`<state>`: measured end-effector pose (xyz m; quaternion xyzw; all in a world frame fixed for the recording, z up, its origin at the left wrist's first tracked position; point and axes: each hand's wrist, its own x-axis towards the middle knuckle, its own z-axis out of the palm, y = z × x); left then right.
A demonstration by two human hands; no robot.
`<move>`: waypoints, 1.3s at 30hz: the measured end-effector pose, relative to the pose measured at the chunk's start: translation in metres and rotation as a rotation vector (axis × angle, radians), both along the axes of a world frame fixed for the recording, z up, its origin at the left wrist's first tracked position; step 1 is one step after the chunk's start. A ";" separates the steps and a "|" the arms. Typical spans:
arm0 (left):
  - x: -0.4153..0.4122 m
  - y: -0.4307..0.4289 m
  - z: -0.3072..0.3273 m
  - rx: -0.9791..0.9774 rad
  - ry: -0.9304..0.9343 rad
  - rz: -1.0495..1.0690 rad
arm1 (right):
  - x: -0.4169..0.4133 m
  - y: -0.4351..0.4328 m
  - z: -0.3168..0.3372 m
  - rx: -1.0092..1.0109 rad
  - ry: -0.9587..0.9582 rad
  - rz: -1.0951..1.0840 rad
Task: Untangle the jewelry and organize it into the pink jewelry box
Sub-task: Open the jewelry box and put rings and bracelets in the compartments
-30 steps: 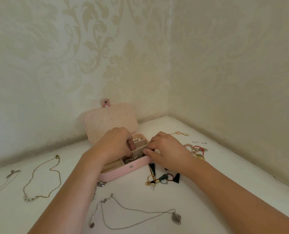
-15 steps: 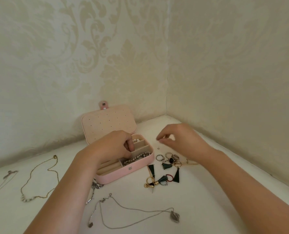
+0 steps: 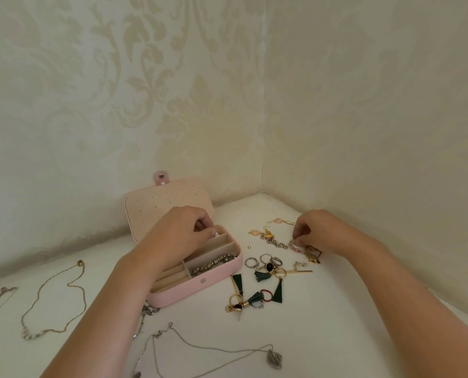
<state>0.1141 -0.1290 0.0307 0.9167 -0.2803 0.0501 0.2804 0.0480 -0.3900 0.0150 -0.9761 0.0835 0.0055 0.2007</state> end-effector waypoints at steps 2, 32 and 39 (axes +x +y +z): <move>-0.003 -0.002 0.002 -0.007 -0.031 -0.003 | -0.003 0.000 -0.001 0.021 -0.036 0.031; -0.015 -0.009 0.020 -0.620 0.527 -0.070 | 0.007 0.081 0.011 1.226 -0.470 0.054; -0.010 -0.014 0.008 -0.500 0.615 -0.146 | 0.019 0.103 0.020 1.077 -0.439 0.070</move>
